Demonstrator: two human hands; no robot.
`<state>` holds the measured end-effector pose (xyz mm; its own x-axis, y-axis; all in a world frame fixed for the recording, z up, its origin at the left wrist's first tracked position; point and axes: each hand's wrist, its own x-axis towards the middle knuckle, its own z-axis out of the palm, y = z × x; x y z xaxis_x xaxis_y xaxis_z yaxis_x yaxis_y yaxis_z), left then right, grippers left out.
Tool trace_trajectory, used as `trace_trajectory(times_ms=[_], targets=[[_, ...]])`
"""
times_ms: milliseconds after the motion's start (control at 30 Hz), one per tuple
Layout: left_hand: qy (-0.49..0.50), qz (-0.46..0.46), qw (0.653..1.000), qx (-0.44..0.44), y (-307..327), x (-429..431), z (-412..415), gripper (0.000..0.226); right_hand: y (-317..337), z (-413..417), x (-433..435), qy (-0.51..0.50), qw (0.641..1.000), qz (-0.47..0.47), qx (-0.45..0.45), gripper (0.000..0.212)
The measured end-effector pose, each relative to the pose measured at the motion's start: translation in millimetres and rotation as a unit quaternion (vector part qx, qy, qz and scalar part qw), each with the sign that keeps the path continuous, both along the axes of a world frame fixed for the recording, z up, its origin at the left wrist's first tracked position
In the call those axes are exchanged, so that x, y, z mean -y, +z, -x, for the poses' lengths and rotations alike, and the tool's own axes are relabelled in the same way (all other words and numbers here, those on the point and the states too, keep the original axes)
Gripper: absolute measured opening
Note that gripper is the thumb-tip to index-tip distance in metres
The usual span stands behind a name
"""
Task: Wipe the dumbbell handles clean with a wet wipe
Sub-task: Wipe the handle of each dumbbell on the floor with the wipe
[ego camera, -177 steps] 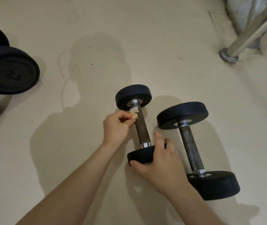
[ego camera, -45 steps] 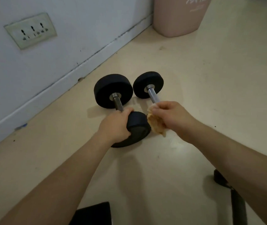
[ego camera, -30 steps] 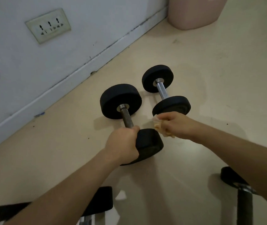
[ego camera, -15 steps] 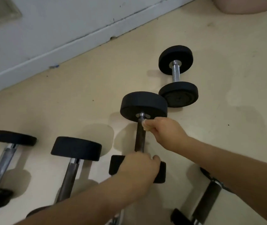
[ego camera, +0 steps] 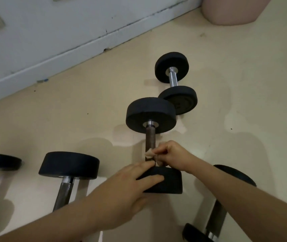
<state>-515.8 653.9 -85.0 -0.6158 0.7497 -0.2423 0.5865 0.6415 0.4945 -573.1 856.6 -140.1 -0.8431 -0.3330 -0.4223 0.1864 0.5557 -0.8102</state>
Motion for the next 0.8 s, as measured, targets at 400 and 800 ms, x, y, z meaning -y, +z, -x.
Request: trace_trajectory(times_ms=[400,800], targets=[[0.054,0.053,0.997,-0.028,16,15,14,0.046,-14,16,10,-0.199,0.975,0.092,-0.036,0.016],[0.492,-0.195,0.848,-0.02,-37,-3,-34,0.024,-26,36,42,-0.154,0.966,-0.034,-0.204,0.013]])
